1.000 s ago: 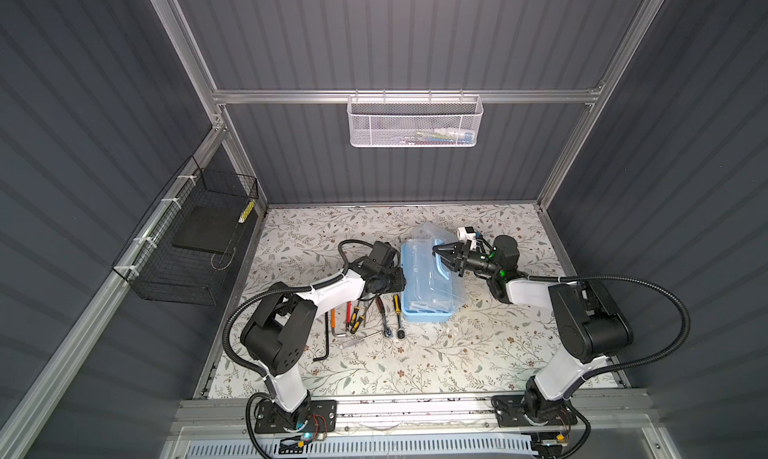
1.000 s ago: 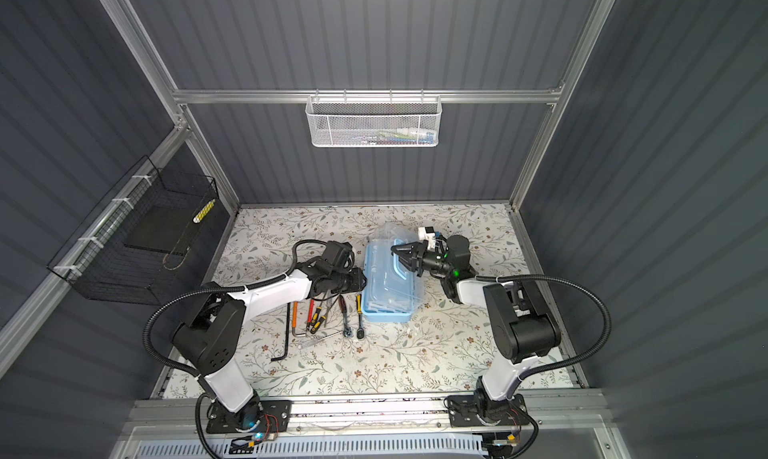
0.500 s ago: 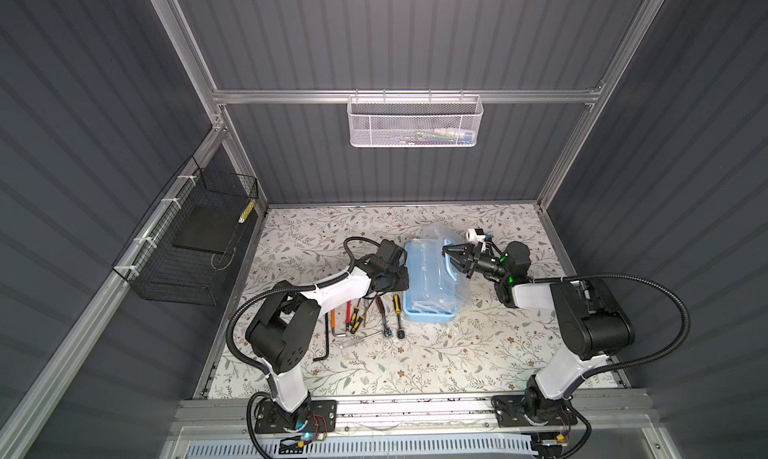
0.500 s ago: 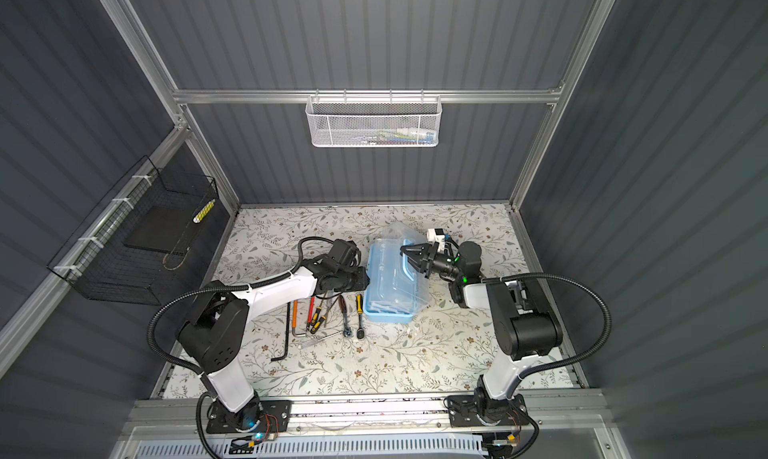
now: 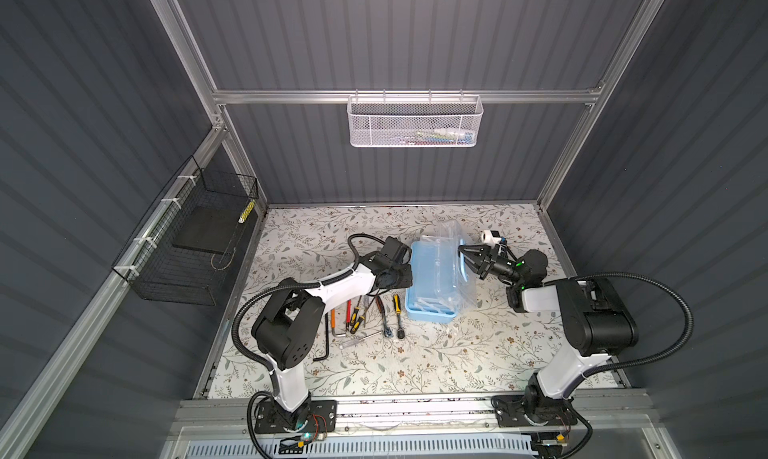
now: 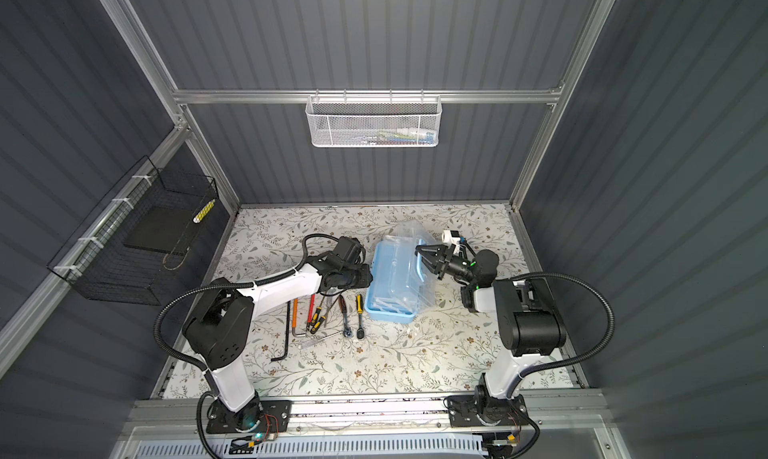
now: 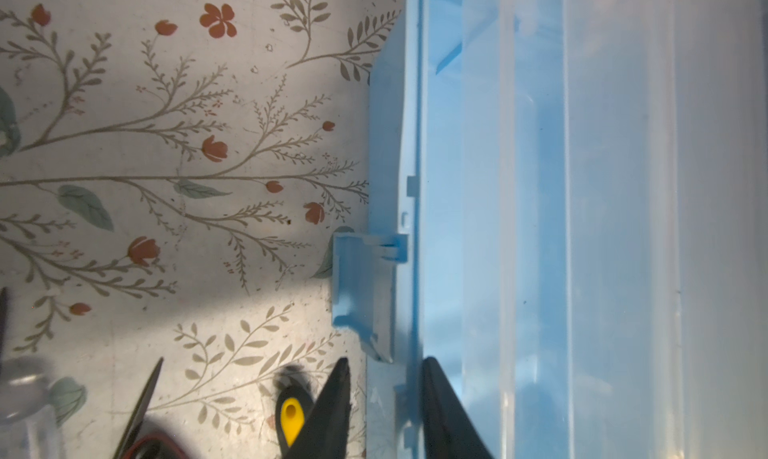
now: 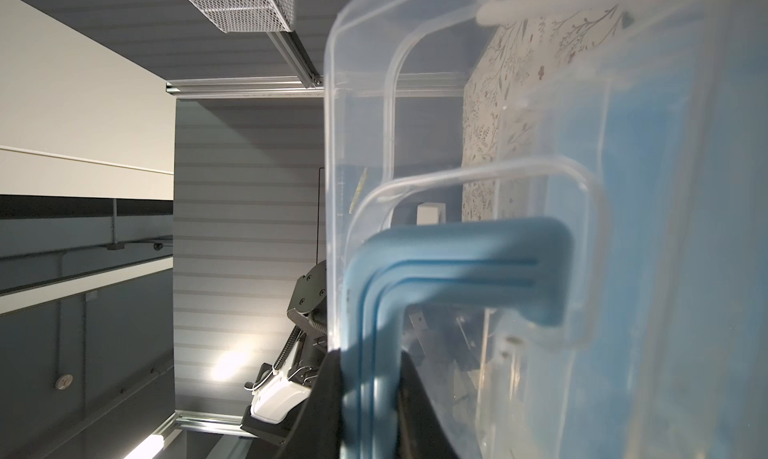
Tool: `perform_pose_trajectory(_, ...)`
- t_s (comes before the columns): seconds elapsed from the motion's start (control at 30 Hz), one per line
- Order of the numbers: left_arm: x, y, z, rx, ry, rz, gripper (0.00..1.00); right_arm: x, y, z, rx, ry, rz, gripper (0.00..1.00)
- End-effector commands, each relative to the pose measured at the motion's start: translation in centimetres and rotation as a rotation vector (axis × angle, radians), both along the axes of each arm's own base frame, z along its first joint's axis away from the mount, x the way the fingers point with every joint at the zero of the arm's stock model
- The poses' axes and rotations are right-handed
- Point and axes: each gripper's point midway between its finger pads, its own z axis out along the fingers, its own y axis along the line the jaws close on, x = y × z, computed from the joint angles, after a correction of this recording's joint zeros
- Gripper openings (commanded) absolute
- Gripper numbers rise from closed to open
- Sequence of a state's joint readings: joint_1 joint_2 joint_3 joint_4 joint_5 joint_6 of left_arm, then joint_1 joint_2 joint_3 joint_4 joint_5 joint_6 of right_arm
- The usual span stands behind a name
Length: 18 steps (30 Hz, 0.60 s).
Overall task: Pack the tool kit
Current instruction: 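Swing the clear lid open away from the robot with the right gripper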
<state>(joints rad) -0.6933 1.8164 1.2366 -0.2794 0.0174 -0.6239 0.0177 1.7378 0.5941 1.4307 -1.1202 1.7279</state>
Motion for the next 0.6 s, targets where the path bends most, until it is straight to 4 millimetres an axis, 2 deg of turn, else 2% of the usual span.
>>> perform_pose_trajectory(0.0,0.2,3.0,-1.8,0.131,0.038,0.075,0.30,-0.4,-1.9,0.8,-0.015,-0.062,-0.017,0.00)
perform_pose_trajectory(0.33,0.5,2.7,-1.6,0.129,0.033,0.072,0.30,0.0,-5.8,-2.0,-0.043,0.020,-0.054,0.00)
perform_pose_trajectory(0.57,0.5,2.5,-1.7,0.121,0.032,0.068,0.29,0.6,-9.0,-4.6,-0.078,0.091,-0.121,0.09)
